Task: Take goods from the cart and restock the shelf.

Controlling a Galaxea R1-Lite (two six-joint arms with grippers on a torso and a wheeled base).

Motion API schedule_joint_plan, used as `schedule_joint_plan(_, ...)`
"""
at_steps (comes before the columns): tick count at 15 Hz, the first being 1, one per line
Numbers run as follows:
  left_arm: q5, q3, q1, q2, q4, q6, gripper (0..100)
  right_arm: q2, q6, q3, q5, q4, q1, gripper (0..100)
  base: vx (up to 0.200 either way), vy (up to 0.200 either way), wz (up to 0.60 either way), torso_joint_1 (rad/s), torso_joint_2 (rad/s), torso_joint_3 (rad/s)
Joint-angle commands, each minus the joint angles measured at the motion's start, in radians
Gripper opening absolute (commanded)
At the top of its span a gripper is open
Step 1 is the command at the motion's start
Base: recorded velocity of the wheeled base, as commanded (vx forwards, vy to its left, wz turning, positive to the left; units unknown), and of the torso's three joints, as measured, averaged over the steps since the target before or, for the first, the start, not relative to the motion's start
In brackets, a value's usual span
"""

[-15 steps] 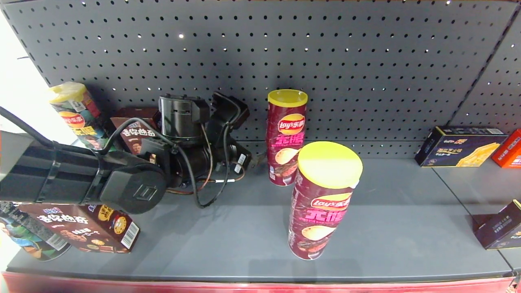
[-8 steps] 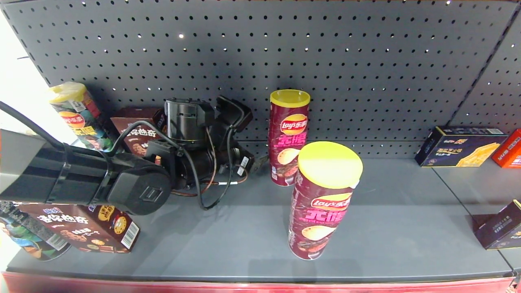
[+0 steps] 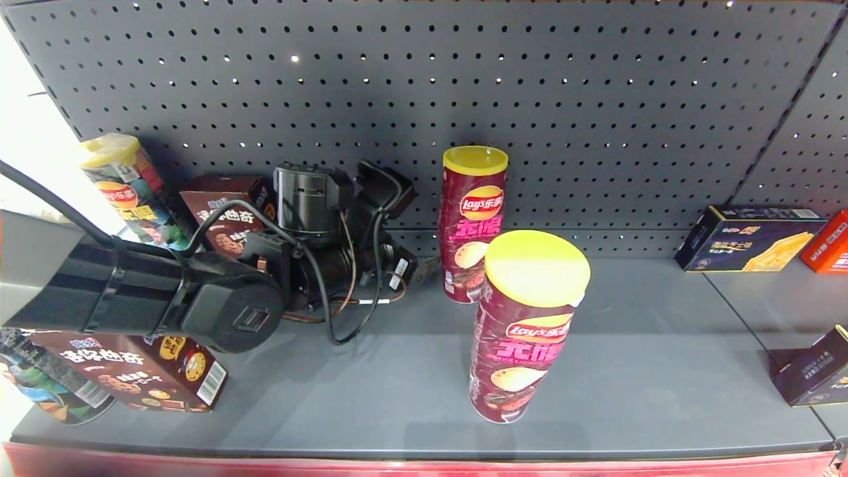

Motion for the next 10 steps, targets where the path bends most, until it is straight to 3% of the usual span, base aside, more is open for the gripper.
schedule_joint_plan(1, 0.000, 0.003, 0.001, -0.008, 0.000, 0.001, 100, 0.000, 0.000, 0.000, -0.001, -0.001, 0.001, 100, 0.000, 0.000, 0.00, 0.000, 0.00, 0.000)
schedule_joint_plan(5, 0.000, 0.031, 0.012, -0.129, 0.001, 0.003, 100, 0.002, 0.000, 0.000, 0.001, -0.001, 0.001, 100, 0.000, 0.000, 0.00, 0.000, 0.00, 0.000)
schedule_joint_plan(9, -0.004, 0.026, -0.030, -0.227, -0.008, -0.002, 100, 0.000, 0.000, 0.000, -0.001, -0.001, 0.001, 100, 0.000, 0.000, 0.00, 0.000, 0.00, 0.000)
schedule_joint_plan(10, -0.041, 0.072, -0.061, -0.347, -0.013, -0.029, 100, 0.000, 0.000, 0.000, 0.001, -0.001, 0.001, 100, 0.000, 0.000, 0.00, 0.000, 0.00, 0.000)
